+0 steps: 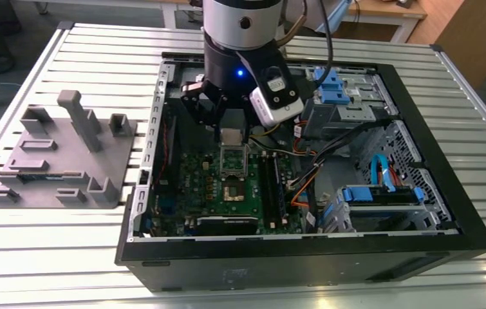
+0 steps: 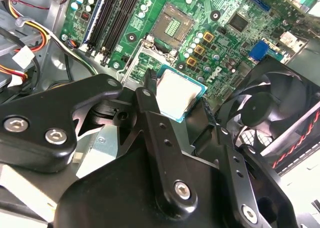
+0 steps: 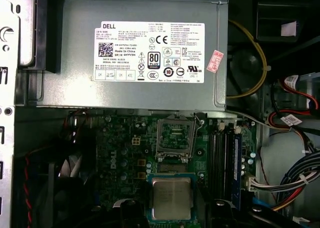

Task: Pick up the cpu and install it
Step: 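Place the cpu into insertion slot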

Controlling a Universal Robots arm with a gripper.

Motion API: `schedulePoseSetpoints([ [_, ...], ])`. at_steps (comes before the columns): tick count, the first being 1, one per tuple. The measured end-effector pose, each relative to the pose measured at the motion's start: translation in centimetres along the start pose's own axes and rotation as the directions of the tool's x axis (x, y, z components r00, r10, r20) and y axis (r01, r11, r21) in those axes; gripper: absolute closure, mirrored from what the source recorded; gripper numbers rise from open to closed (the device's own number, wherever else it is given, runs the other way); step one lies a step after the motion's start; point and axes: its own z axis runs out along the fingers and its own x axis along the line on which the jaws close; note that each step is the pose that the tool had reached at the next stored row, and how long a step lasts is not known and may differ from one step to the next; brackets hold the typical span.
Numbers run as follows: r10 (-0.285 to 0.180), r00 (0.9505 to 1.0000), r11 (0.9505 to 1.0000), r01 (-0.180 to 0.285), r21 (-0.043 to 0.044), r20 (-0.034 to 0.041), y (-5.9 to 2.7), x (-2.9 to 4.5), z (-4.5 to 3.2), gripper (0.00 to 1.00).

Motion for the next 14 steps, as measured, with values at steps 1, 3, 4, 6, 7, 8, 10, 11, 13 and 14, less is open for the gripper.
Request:
schedulePoseSetpoints([
  [1,0.000,1.0000,1.0000,0.000,-0.0002,0.0001,0.00,0.00,0.04,0.53],
  [3,0.000,1.0000,1.0000,0.000,-0.0003,0.0002,0.00,0.00,0.13,0.53],
  [4,0.000,1.0000,1.0000,0.000,-0.0001,0.0001,0.00,0.00,0.14,0.53],
  [6,0.000,1.0000,1.0000,0.000,0.0001,0.0000,0.00,0.00,0.14,0.53],
  [7,0.000,1.0000,1.0000,0.000,-0.0001,0.0000,0.00,0.00,0.14,0.53],
  [8,0.000,1.0000,1.0000,0.000,-0.0002,0.0001,0.00,0.00,0.17,0.53],
  [10,0.000,1.0000,1.0000,0.000,-0.0006,0.0003,0.00,0.00,0.27,0.53],
  [11,0.000,1.0000,1.0000,0.000,-0.0002,0.0001,0.00,0.00,0.29,0.53],
  [13,0.000,1.0000,1.0000,0.000,0.0000,0.0000,-0.01,0.00,0.29,0.53],
  [14,0.000,1.0000,1.0000,0.000,0.0000,0.0000,-0.01,0.00,0.30,0.53],
])
